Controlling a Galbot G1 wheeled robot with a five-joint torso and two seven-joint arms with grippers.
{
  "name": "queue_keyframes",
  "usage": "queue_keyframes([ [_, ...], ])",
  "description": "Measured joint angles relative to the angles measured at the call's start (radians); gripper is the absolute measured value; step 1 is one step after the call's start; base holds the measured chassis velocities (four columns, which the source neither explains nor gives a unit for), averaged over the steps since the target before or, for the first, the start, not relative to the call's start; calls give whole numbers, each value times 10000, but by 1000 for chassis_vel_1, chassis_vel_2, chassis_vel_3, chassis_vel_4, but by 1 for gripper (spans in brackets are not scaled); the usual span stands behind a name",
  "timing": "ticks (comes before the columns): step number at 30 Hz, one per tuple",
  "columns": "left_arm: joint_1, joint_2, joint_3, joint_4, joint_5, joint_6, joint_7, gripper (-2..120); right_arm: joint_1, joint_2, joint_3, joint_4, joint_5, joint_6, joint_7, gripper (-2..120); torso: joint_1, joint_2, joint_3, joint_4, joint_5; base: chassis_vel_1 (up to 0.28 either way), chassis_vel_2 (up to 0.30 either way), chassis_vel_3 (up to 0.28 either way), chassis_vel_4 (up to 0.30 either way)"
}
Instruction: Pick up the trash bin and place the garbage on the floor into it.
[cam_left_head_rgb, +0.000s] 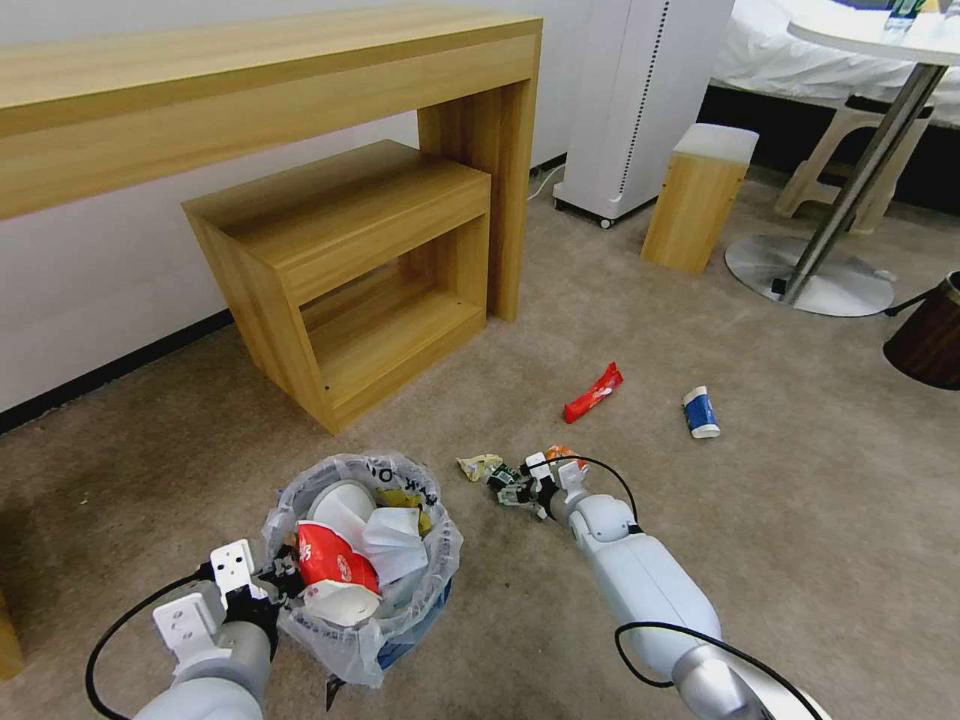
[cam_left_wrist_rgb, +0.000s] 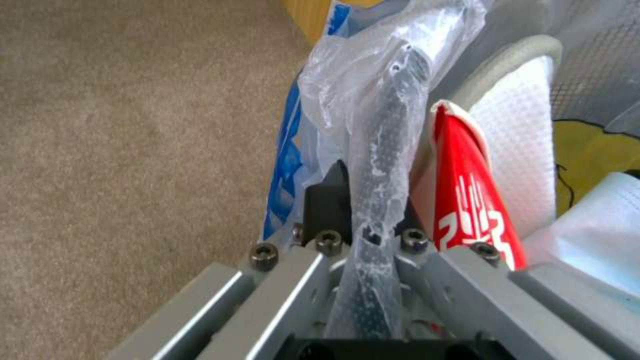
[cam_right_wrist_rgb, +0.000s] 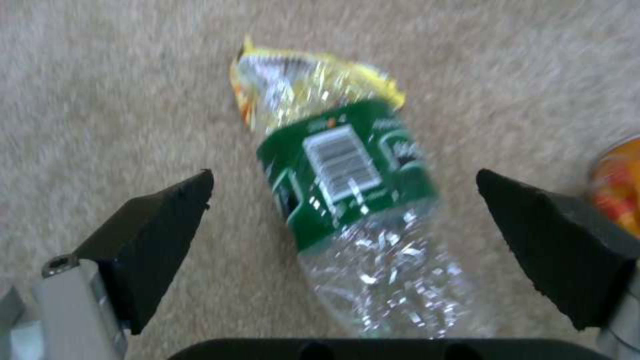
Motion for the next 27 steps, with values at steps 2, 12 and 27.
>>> queue_keyframes([
  [2,-56,9,0,27,-5,0,1,0,60,72,1,-228,-162,58,-61,100,0,0,0,0,0,0,0,0,0],
  [12,-149,42,18,70,-26,-1,4,0,111,280,65,-829,-682,153,-28,100,0,0,-1,0,1,0,0,0,0],
  [27,-102,81,10,55,-21,-24,3,0,-131,-25,125,-664,-881,108,-8,57,0,0,-1,-1,1,0,0,0,0],
])
